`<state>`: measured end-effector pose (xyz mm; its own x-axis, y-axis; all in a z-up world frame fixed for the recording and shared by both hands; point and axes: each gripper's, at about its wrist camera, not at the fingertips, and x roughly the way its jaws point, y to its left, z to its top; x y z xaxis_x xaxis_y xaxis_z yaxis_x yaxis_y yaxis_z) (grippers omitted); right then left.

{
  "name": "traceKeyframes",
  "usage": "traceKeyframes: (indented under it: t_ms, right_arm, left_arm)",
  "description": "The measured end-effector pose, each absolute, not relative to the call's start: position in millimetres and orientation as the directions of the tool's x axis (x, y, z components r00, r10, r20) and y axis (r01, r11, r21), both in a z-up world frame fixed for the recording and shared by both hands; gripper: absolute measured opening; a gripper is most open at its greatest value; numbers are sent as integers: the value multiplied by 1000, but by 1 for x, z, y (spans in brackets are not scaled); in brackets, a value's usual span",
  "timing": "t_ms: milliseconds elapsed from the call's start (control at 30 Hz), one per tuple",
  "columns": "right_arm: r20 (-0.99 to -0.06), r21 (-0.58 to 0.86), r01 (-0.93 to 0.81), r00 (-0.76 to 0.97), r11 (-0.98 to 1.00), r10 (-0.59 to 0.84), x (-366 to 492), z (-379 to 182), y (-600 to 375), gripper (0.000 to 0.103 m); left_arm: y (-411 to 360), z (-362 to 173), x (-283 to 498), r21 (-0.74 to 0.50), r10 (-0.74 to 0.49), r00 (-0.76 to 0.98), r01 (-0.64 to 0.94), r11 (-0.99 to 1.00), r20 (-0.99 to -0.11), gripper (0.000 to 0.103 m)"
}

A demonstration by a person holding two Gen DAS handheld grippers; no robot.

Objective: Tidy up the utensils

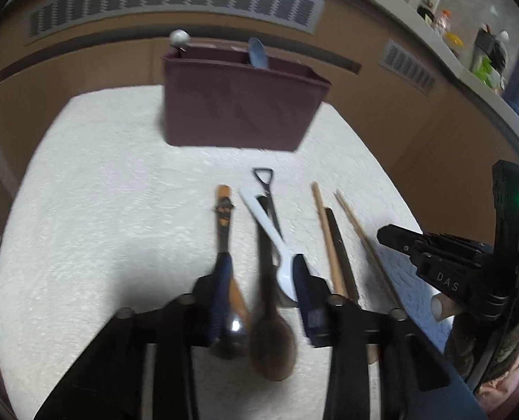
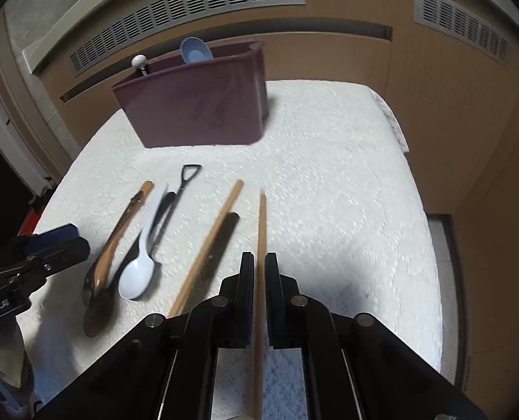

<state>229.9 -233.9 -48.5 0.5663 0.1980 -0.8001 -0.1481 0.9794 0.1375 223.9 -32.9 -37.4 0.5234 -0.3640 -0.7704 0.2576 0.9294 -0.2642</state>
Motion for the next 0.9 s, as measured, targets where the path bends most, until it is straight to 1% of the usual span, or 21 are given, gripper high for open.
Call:
traceKeyframes:
  t_ms: [200, 367, 533, 667, 733, 767, 833, 867, 900]
  right_arm:
    - [-798, 164, -126, 566, 978, 206, 222, -63, -242, 6]
    - [-786, 159, -133, 583, 978, 207, 219, -66, -242, 6]
    - [-766, 135, -152, 610, 979, 201, 214, -59, -239, 6]
    - [-767, 115, -162, 613, 980, 191, 213, -59, -235, 6]
    - [-769, 100, -166, 613, 981, 182, 213, -60, -232, 7]
    - [-770, 97, -166, 613, 981, 179, 212, -59, -232, 9]
    - [-770, 98, -163, 613, 982, 179, 211, -59, -233, 16]
    - [-770, 99, -159, 613, 982, 176, 211, -58, -234, 20]
    - [-771, 97, -155, 613, 983, 173, 211, -57, -235, 21]
  left_arm:
    - [-40, -43, 239, -186, -276, 515, 220, 958, -812, 32]
    - [-34, -54, 267, -202, -278, 461, 208, 957, -843, 32]
    - [-37, -67, 300, -162, -232, 413, 199, 967, -880, 32]
    - [-47, -71, 307, -121, -215, 420, 238, 964, -882, 31]
    - [-51, -71, 306, -107, -215, 444, 255, 961, -870, 19]
    - [-52, -71, 303, -99, -216, 459, 265, 959, -861, 14]
    - [-50, -67, 296, -109, -232, 486, 267, 957, -843, 14]
    - [-46, -63, 290, -117, -241, 505, 265, 957, -829, 14]
    - [-40, -58, 283, -130, -252, 523, 260, 957, -814, 14]
